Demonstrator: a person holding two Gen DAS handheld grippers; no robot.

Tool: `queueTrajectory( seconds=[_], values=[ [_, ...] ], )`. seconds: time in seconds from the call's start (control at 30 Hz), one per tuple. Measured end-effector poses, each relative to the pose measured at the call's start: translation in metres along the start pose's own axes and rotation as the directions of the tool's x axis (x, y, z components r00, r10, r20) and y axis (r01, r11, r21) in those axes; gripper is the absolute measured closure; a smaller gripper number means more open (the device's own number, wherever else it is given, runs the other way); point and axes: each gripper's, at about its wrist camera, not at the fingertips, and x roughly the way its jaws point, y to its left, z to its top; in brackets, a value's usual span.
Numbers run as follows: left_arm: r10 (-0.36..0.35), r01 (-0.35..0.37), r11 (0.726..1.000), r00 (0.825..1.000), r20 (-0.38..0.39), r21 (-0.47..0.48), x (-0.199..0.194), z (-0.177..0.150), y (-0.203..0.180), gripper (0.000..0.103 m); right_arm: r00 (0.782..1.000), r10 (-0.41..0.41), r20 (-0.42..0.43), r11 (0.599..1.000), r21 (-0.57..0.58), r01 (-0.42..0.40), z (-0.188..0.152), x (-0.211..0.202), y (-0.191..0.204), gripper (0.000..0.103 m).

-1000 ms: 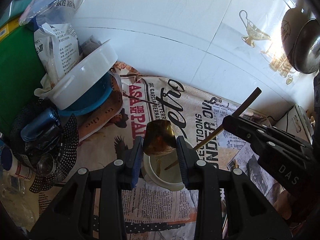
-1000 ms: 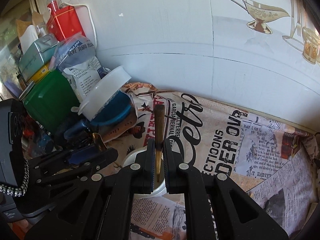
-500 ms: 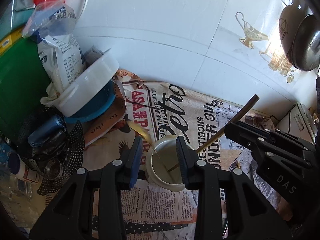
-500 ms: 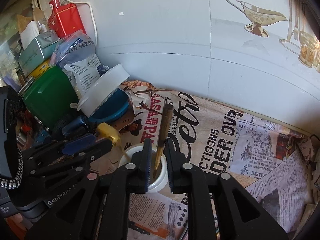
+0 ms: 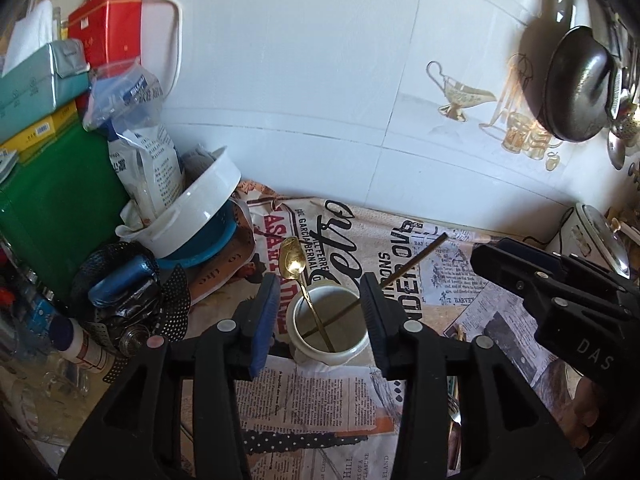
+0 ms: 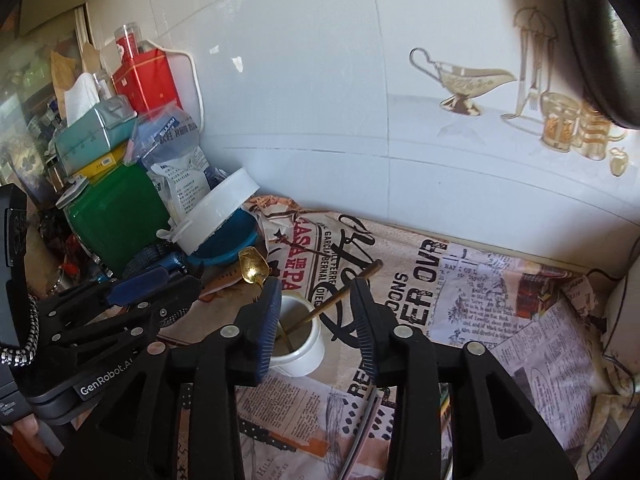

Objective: Organize utensils
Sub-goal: 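Open both tools and move them back over the utensil pile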

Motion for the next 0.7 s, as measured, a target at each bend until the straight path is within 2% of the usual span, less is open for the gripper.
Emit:
queueTrajectory(
  seconds=[0.33, 0.53, 0.7],
  values=[
    [-0.034, 0.032, 0.998, 0.999, 0.034, 0.049, -0.036, -0.016, -0.021, 0.046, 0.996, -0.078, 0.033, 0.996, 0.045, 0.076, -0.025, -0.045, -0.015, 0.064],
    [-0.073, 0.073, 0.993, 0.997, 0.0, 0.092, -0.039, -0.031, -0.04, 0.046, 0.989, -0.145, 0.02, 0.985, 0.099, 0.142, -0.048, -0.07, -0.035, 0.064],
    [-0.107, 0.114, 0.986, 0.992, -0.063, 0.121, -0.027, -0.047, -0.059, 0.046, 0.977, -0.21, -0.018, 0.964, 0.161, 0.211, -0.071, -0.086, -0.06, 0.064]
  ],
)
